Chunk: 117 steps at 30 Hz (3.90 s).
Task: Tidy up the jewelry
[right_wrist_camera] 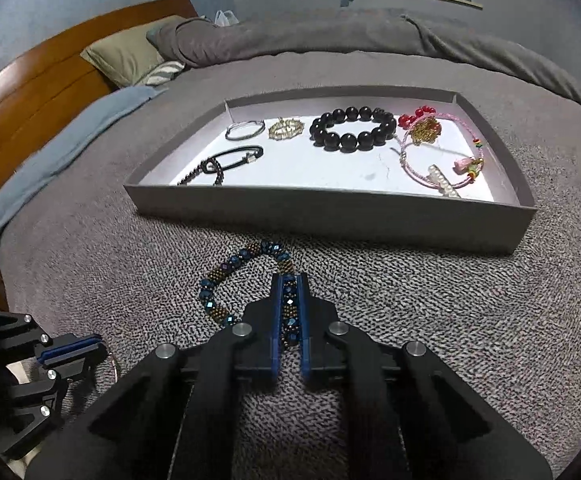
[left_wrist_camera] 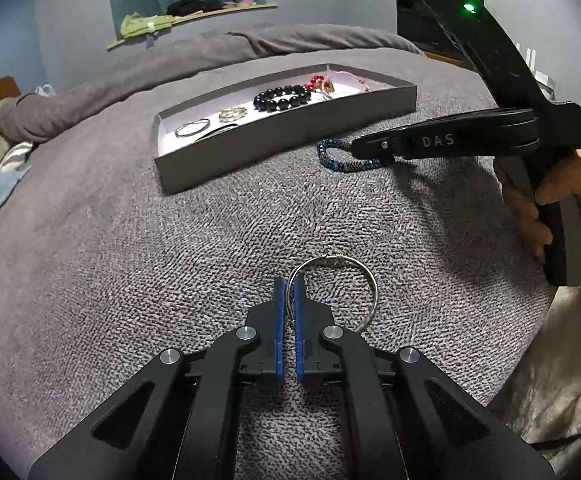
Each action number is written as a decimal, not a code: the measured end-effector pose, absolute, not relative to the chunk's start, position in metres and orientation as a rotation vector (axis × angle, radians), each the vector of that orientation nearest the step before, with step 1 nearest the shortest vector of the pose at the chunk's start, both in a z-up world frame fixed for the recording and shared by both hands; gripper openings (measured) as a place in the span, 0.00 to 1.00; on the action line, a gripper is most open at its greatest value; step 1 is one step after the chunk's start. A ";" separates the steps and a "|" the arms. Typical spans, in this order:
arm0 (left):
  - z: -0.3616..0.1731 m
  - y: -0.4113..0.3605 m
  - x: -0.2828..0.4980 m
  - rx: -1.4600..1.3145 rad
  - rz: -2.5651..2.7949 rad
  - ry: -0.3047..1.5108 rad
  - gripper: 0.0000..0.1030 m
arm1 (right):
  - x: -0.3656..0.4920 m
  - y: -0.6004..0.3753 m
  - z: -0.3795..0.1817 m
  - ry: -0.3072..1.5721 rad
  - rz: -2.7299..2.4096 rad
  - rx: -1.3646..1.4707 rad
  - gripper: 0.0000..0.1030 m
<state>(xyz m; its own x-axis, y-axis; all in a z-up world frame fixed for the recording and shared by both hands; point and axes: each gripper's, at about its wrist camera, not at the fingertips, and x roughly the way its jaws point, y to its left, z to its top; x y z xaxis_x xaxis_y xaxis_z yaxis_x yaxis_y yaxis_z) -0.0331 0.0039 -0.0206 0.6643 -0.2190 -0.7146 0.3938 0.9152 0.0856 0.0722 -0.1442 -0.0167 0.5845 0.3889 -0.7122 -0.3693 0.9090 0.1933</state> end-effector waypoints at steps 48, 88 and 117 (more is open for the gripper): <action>0.002 -0.034 0.171 0.191 -0.308 0.892 0.06 | 0.178 -0.177 0.008 0.800 0.403 0.185 0.09; 0.018 -0.001 0.042 0.083 -0.105 0.664 0.89 | 0.069 -0.211 0.014 0.675 0.205 0.014 0.95; 0.009 -0.004 0.046 0.102 -0.102 0.686 0.90 | 0.066 -0.207 0.012 0.676 0.202 -0.010 0.95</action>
